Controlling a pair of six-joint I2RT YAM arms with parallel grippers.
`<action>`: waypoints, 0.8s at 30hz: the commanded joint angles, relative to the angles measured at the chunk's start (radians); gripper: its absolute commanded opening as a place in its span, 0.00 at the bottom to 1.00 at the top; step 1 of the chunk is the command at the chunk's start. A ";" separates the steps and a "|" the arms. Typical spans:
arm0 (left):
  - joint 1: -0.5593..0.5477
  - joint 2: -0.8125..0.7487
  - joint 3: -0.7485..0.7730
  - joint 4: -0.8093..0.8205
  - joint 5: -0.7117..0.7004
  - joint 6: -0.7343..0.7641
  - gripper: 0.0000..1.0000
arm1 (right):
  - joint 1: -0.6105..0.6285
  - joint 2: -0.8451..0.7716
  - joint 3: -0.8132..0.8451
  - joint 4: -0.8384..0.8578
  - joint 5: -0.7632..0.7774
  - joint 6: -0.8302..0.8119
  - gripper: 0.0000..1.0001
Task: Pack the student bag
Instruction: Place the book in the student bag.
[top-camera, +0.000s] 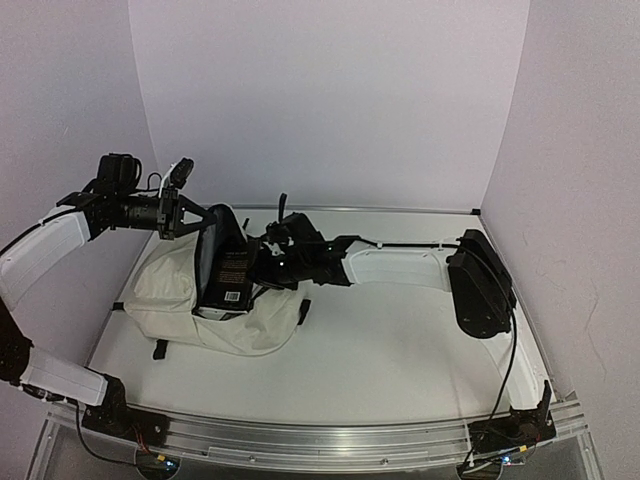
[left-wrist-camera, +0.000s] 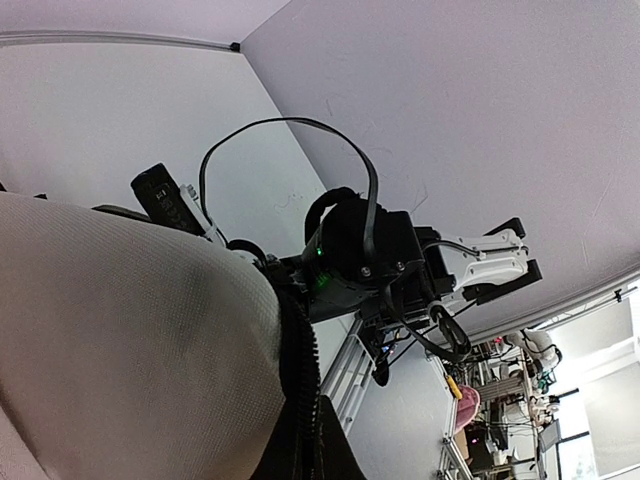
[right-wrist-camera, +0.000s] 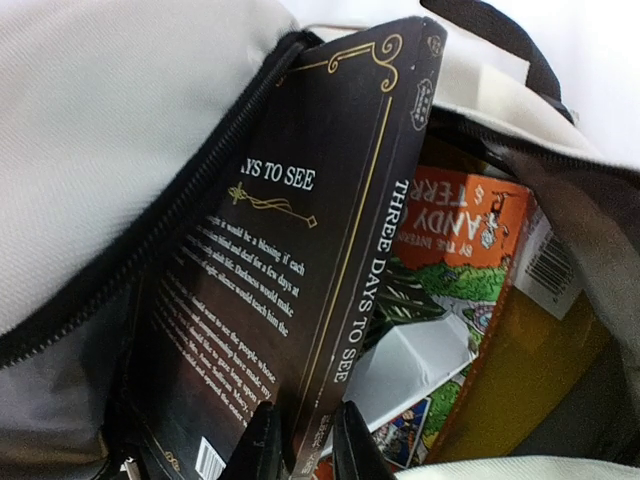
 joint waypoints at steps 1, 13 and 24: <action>-0.033 0.001 -0.037 0.101 -0.044 -0.034 0.00 | 0.030 -0.074 -0.023 0.043 0.062 -0.066 0.27; -0.131 0.090 0.041 -0.189 -0.275 -0.150 0.74 | -0.105 -0.436 -0.215 -0.245 0.261 -0.222 0.73; 0.125 0.071 0.043 -0.051 -0.258 -0.203 0.96 | -0.232 -0.177 -0.008 -0.265 -0.086 -0.488 0.83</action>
